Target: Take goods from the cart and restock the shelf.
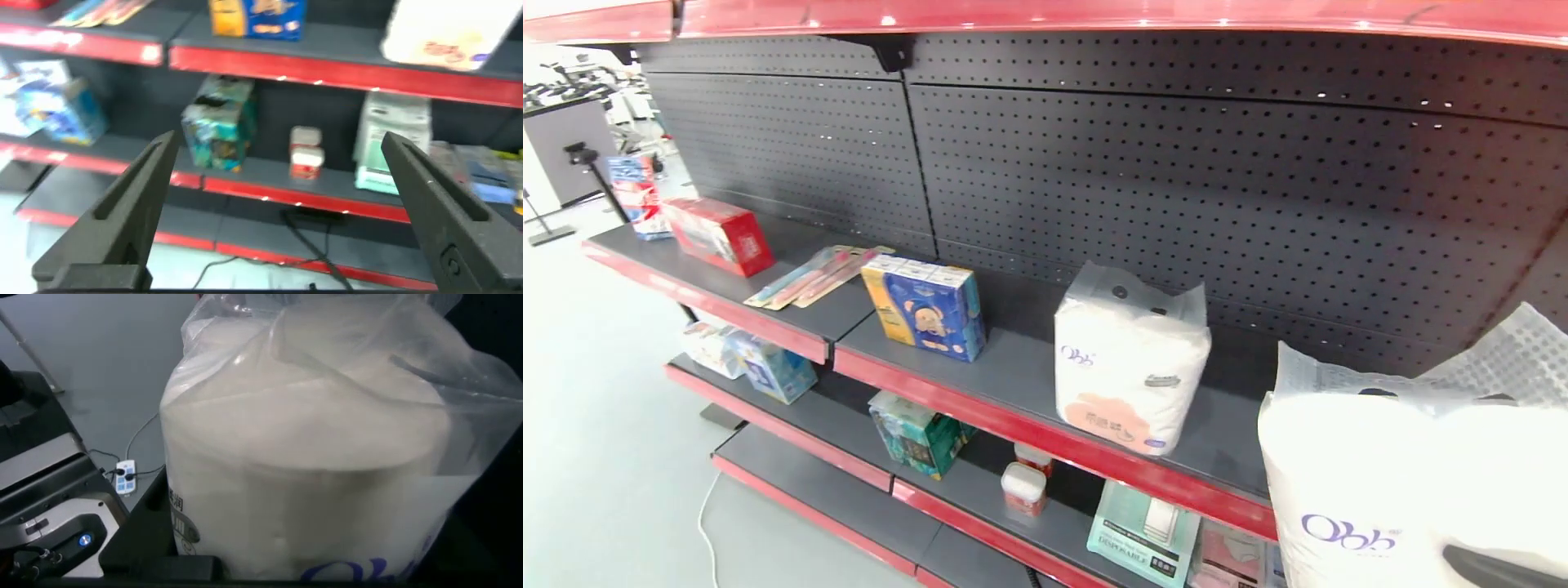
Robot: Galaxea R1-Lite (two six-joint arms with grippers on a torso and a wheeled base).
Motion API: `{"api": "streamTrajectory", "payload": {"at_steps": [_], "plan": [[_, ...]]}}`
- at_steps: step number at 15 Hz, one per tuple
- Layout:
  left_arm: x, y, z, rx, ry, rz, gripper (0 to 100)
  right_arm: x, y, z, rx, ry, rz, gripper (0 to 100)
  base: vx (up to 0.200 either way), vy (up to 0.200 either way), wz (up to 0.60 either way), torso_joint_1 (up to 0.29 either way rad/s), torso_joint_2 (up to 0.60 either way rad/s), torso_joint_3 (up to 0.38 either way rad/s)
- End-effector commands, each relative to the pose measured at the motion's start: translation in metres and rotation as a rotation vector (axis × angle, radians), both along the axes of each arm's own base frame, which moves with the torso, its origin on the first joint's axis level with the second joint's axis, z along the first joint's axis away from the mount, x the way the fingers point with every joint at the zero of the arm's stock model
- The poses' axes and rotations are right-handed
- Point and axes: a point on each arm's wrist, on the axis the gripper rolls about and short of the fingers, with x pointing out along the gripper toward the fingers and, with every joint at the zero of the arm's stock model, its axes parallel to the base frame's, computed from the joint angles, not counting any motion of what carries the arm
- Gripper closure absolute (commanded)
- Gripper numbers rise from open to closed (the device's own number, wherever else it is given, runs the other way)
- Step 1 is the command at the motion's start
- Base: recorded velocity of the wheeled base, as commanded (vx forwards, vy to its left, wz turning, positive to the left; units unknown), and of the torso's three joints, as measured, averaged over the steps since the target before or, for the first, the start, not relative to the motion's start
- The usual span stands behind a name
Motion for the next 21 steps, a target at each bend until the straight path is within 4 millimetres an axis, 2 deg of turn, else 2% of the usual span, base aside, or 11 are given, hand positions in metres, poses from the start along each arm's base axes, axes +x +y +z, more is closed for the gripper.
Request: {"api": "streamTrajectory", "payload": {"at_steps": [1, 7, 12, 16, 21], "plan": [[0.0, 0.0, 0.0, 0.0, 0.002, 0.0, 0, 0.002, -0.001, 0.0, -0.004, 0.005, -0.026, 100, 0.0, 0.0, 0.0, 0.0, 0.0, 0.0], [0.0, 0.0, 0.0, -0.001, 0.003, 0.001, 0, 0.02, -0.011, 0.002, -0.009, 0.037, -0.231, 100, 0.0, 0.0, 0.0, 0.0, 0.0, 0.0], [0.001, 0.001, 0.0, 0.005, 0.002, 0.056, 0, 0.039, -0.014, 0.011, 0.079, 0.009, -0.34, 100, 0.0, 0.0, 0.0, 0.0, 0.0, 0.0], [-0.003, 0.002, -0.001, 0.01, -0.055, 0.162, 0, 0.041, -0.014, 0.011, 0.08, 0.01, -0.348, 100, 0.0, 0.0, 0.0, 0.0, 0.0, 0.0], [-0.006, 0.001, -0.002, 0.009, -0.091, 0.166, 0, 0.044, -0.015, 0.011, 0.077, 0.014, -0.36, 100, 0.0, 0.0, 0.0, 0.0, 0.0, 0.0]]}}
